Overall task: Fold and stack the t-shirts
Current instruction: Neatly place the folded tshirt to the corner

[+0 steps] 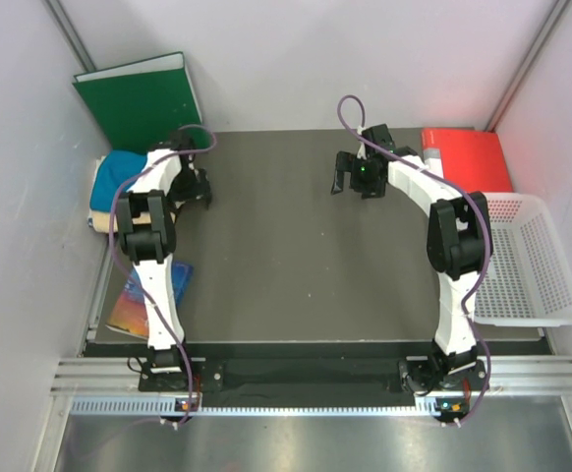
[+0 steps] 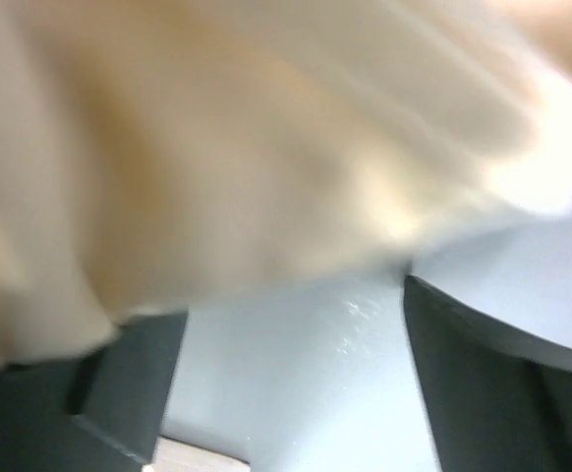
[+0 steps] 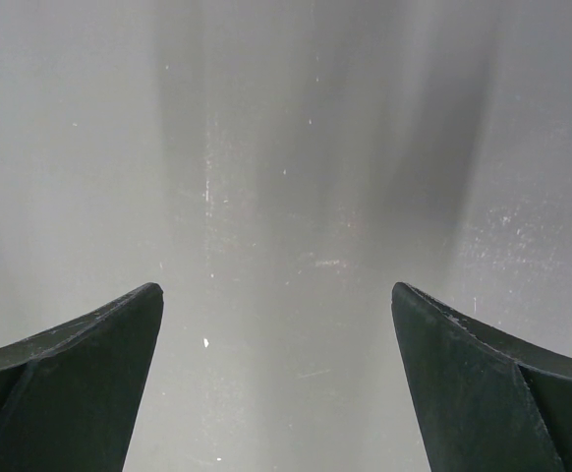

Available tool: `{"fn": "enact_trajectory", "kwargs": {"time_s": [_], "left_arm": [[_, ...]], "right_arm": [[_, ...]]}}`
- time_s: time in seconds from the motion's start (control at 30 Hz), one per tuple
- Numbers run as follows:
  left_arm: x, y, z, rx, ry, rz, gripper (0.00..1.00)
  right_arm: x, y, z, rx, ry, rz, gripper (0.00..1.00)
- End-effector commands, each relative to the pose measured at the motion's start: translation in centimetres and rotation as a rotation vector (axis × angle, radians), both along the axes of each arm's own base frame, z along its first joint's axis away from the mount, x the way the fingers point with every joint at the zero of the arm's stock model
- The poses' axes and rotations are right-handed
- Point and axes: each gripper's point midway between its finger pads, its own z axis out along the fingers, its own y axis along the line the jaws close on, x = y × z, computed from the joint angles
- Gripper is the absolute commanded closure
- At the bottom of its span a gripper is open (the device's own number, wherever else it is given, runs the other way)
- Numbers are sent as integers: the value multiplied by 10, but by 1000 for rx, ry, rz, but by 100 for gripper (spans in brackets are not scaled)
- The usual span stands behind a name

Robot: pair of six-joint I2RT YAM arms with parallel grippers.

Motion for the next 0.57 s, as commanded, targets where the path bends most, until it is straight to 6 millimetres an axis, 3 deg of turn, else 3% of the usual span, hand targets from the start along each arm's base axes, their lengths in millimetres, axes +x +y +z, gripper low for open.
{"fn": "enact_trajectory", "kwargs": {"time_s": [0.0, 0.1, 0.13, 0.2, 0.23, 0.33, 0.47, 0.53], "left_arm": [[8, -17, 56, -19, -164, -59, 1], [17, -50, 79, -64, -277, -153, 1], [18, -76, 82, -78, -292, -212, 1], [21, -98, 83, -72, -312, -282, 1], [19, -120, 80, -74, -305, -335, 1], [14, -155, 60, -58, -234, -434, 1], [10, -193, 35, -77, -172, -531, 1], [8, -209, 34, -108, -174, -557, 1]], "right_arm": [[12, 1, 52, 21, -133, -4, 0], [15, -5, 57, -7, -155, -19, 0], [16, -6, 58, -10, -159, -20, 0], [17, -9, 56, -17, -149, -23, 0], [17, -10, 55, -20, -145, -22, 0], [18, -11, 55, -26, -145, -18, 0], [18, -12, 56, -32, -148, -15, 0], [17, -15, 55, -42, -143, -18, 0]]}}
